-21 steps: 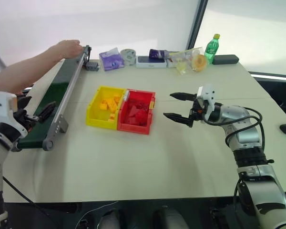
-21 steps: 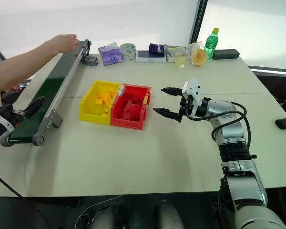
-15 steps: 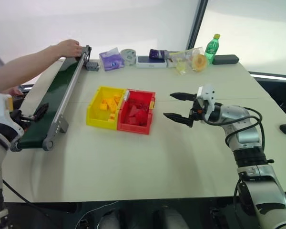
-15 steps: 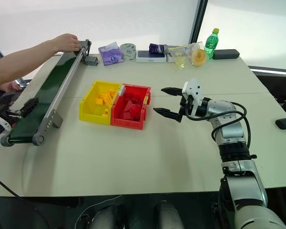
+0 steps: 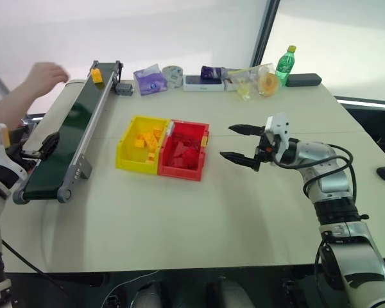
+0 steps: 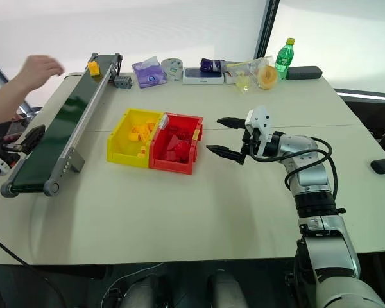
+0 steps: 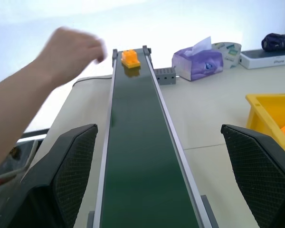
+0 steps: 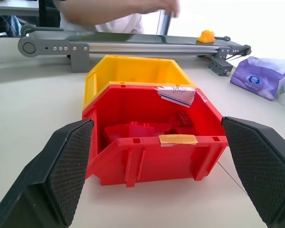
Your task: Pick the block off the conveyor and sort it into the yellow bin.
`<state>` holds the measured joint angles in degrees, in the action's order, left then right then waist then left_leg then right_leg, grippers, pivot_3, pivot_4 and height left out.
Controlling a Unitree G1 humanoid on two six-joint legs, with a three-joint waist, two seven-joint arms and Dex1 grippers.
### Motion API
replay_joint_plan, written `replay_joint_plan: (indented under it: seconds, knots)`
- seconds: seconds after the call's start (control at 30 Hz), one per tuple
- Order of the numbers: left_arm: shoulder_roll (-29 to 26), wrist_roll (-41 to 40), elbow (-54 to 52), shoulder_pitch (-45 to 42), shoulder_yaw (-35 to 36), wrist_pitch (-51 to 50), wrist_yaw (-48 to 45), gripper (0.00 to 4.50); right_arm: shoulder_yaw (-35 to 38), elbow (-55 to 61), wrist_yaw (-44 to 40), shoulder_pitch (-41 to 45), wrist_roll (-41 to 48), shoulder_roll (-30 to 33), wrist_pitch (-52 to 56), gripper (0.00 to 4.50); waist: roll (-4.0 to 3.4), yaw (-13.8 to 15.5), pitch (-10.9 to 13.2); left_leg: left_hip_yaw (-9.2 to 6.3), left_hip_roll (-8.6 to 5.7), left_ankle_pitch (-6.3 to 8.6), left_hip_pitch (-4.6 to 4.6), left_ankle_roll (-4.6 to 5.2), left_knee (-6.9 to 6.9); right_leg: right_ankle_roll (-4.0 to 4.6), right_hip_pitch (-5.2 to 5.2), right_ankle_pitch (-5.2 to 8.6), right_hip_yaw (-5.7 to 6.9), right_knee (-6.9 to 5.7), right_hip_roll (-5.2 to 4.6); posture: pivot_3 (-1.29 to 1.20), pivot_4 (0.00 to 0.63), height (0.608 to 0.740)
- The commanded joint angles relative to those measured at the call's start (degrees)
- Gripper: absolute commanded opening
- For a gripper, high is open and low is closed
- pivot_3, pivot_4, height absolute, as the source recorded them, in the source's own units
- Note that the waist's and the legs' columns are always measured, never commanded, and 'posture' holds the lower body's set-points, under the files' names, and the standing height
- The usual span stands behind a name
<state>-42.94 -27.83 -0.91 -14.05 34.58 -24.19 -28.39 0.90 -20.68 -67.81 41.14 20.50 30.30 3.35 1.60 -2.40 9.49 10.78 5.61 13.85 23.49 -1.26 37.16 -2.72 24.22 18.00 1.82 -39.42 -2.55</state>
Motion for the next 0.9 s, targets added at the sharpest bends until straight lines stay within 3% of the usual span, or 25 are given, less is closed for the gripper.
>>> replay_joint_plan:
  seconds: [0.03, 0.27, 0.57, 0.9]
  knots:
    - [-0.81, 0.03, -0.97, -0.92, 0.33, 1.58, -0.36, 4.40, 1.01, 1.47, 0.02, 0.67, 0.47, 0.42, -0.35, 4.50, 0.00, -0.01, 0.00, 0.00, 0.00, 0.00, 0.00, 0.00, 0.00, 0.00, 0.00, 0.00, 0.00, 0.00, 0.00, 0.00, 0.150, 0.740]
    - [-0.25, -0.05, -1.78, -0.29, 0.91, 1.47, 0.19, 4.40, 1.04, 1.35, -0.06, 0.73, 0.43, 0.50, -0.52, 4.50, 0.00, -0.01, 0.00, 0.00, 0.00, 0.00, 0.00, 0.00, 0.00, 0.00, 0.00, 0.00, 0.00, 0.00, 0.00, 0.00, 0.150, 0.740]
    - [10.27, -4.40, -15.09, 11.16, 8.82, 0.49, 8.22, 4.40, 1.23, 2.09, -0.03, 0.03, 0.77, 0.49, -0.43, 4.50, 0.00, -0.14, 0.00, 0.00, 0.03, 0.00, 0.00, 0.01, -0.02, 0.00, 0.01, 0.00, -0.04, 0.02, 0.00, 0.00, 0.150, 0.740]
    - [15.26, -5.20, -21.72, 18.97, 9.99, -1.11, 14.68, 4.40, 0.85, 1.02, -0.50, 0.67, 0.77, -0.33, -0.72, 4.50, 0.02, 0.14, -0.01, -0.08, -0.01, 0.01, -0.01, 0.01, 0.03, 0.00, -0.07, 0.00, -0.01, 0.01, -0.03, 0.00, 0.150, 0.740]
